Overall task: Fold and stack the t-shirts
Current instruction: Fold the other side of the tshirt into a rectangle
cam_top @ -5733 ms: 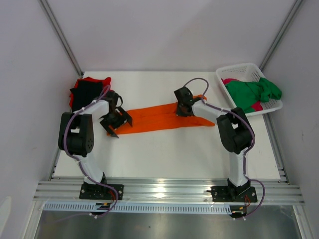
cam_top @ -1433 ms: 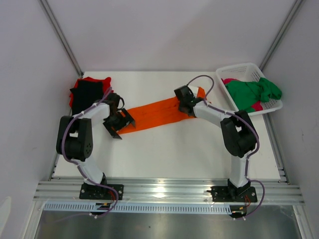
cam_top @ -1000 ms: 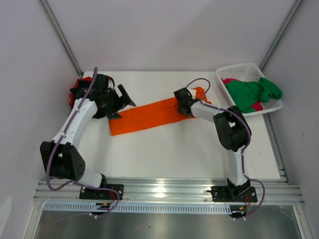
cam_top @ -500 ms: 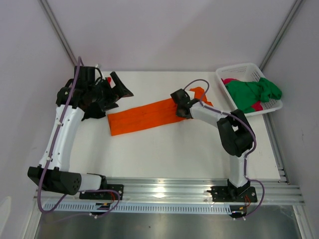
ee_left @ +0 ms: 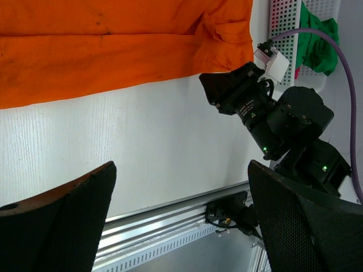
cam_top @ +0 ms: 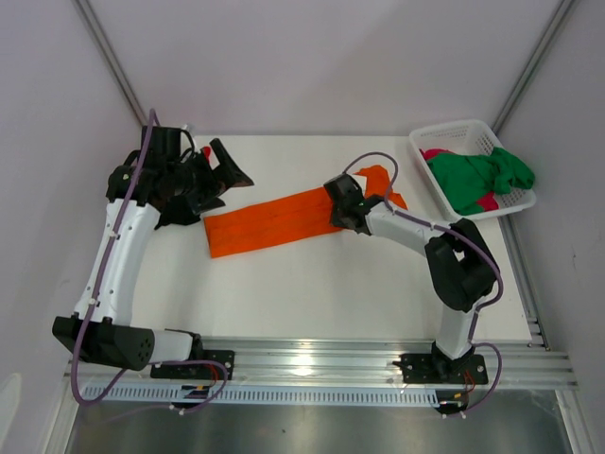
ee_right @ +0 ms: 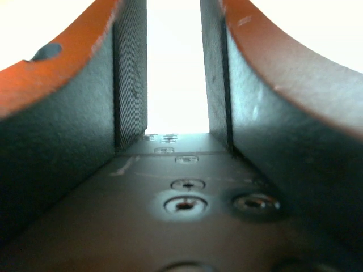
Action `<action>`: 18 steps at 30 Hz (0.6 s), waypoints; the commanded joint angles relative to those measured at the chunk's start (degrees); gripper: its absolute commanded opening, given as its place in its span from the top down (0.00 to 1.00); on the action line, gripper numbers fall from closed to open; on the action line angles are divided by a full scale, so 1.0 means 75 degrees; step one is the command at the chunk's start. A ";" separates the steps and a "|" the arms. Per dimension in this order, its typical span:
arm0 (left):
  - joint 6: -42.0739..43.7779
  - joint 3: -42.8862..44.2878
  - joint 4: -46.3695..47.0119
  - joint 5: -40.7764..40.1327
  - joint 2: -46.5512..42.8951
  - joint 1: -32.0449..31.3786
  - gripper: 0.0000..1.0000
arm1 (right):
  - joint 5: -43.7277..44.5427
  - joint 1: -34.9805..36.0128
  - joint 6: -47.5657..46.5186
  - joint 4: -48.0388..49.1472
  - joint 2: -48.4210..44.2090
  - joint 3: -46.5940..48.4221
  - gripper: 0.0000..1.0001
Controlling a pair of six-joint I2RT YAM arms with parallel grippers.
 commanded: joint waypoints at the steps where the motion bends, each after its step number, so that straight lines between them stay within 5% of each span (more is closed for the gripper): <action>1: 0.0040 0.0054 0.0112 -0.0009 -0.0021 -0.0051 0.00 | -0.1205 0.0022 -0.0542 0.1482 -0.0419 -0.0241 0.65; 8: -0.0089 -0.0766 0.0498 -0.0139 -0.0174 -0.0051 0.01 | -0.2766 0.0128 -0.0554 0.2350 0.0096 0.0180 0.65; 18: -0.0055 -0.1095 0.0546 -0.0326 -0.0127 -0.0051 0.01 | -0.5416 0.0561 0.0055 0.2678 0.2274 0.2511 0.64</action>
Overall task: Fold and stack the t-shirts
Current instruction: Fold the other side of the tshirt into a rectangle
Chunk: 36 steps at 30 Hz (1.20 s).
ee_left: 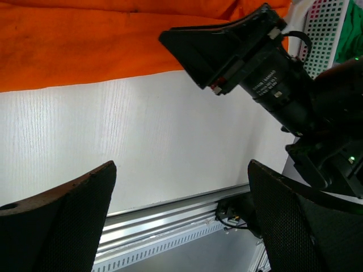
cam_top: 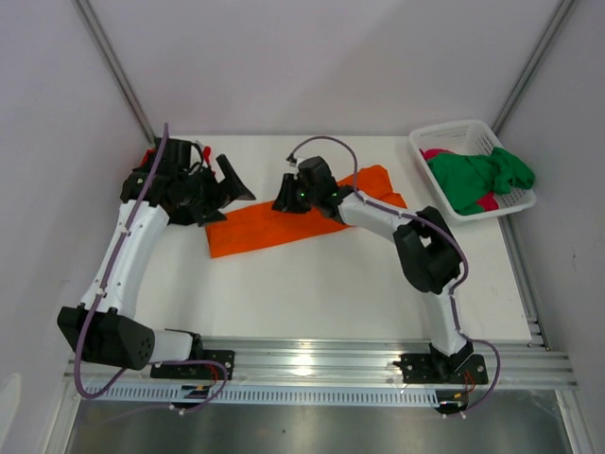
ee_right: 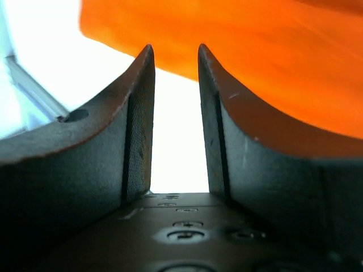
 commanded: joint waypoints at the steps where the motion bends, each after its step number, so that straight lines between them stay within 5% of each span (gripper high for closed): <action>1: -0.0019 0.0068 0.0202 -0.0233 -0.0182 -0.0051 0.00 | -0.1131 0.0287 0.0431 0.0348 0.0772 0.0827 0.64; 14: 0.0016 0.0360 0.0096 -0.0304 -0.0300 -0.0028 0.01 | -0.1213 0.0686 0.0690 -0.0355 0.1582 0.1193 0.64; 26: 0.0063 0.0783 -0.0080 -0.0269 -0.0452 -0.0028 0.00 | -0.0791 0.0698 0.0339 -0.0298 0.1055 0.0115 0.64; 36: -0.0054 0.0080 0.0635 0.0024 -0.0967 -0.0028 0.01 | -0.0873 0.0686 0.0315 -0.0670 0.1547 0.1285 0.64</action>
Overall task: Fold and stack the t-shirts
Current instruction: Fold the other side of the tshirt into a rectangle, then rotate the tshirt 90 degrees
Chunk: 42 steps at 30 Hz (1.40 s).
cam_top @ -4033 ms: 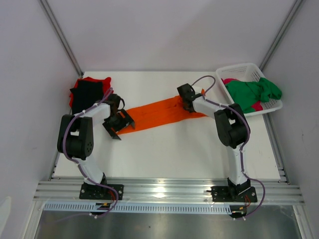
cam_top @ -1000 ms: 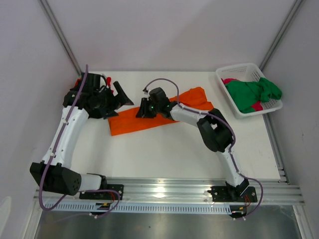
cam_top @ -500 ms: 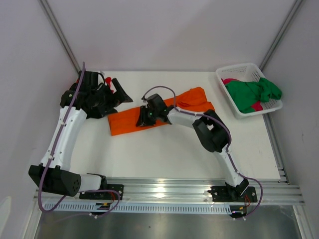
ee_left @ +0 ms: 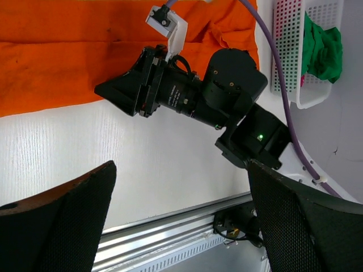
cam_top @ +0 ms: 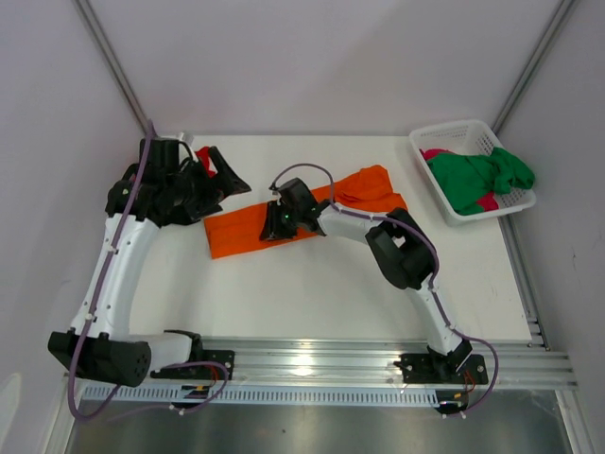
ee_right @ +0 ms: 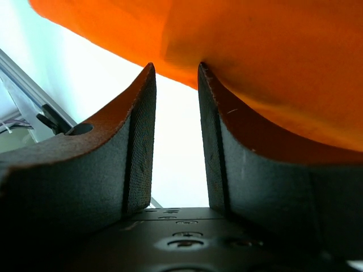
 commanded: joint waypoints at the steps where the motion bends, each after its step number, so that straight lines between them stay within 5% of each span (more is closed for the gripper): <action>1: -0.0089 -0.0261 0.0414 0.0173 -0.0408 -0.0028 0.00 | 0.0103 0.0036 -0.0276 -0.0412 -0.0035 0.0666 0.64; 7: -0.0078 -0.0450 0.0519 0.0220 -0.0443 -0.0028 0.01 | 0.0372 0.0036 -0.0417 -0.0155 -0.0727 -0.0330 0.64; 15: -0.0078 -0.0461 0.0636 0.0431 -0.0326 -0.0028 0.01 | 0.0314 0.0036 -0.0371 0.0687 -0.0270 -0.0061 0.64; 22: 0.0016 -0.0694 0.0543 0.0243 -0.0326 -0.0016 0.00 | 0.0173 0.0095 -0.0277 0.1005 -0.0317 0.0829 0.63; 31: 0.0039 -0.0719 0.0590 0.0337 -0.0326 -0.0016 0.00 | 0.0103 -0.0034 0.0062 0.0103 0.1534 0.2728 0.62; 42: 0.0145 -0.0637 0.0531 0.0430 -0.0233 0.0172 0.01 | 0.0302 -0.0010 0.0157 0.0149 0.1465 0.1686 0.63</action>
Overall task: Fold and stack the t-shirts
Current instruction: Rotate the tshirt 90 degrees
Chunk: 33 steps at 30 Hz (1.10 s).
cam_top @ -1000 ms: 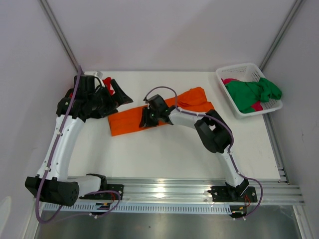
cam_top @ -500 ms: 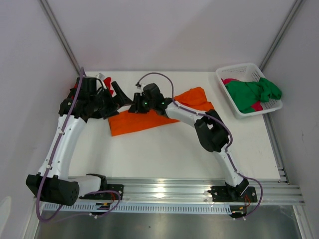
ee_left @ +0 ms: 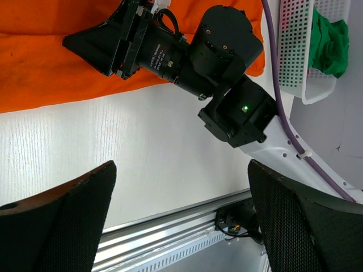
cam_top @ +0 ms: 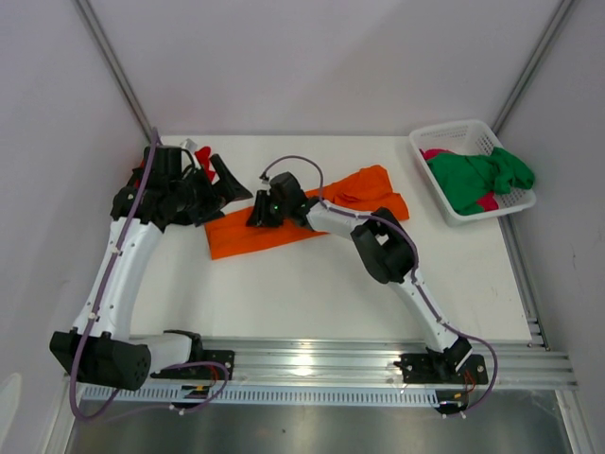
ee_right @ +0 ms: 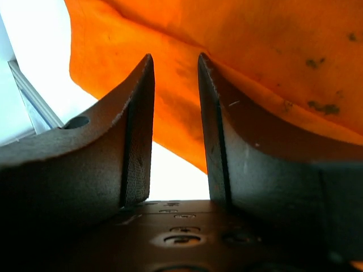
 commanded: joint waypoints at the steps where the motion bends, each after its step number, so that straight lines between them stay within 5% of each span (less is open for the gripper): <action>1: 0.0133 0.0202 0.0114 0.0270 0.0053 0.0067 0.00 | 0.0215 0.0030 -0.0094 -0.0568 -0.0159 -0.0334 0.63; 24: 0.0379 0.0646 0.0220 0.0388 0.0989 0.0266 0.01 | -0.0582 0.0218 -0.1054 -0.1399 -0.3322 -0.4106 0.64; 33: 0.0778 0.1936 -0.0132 0.0153 0.2373 0.0266 0.00 | 0.0026 0.0229 -0.0974 -0.2278 -0.6027 -0.6318 0.64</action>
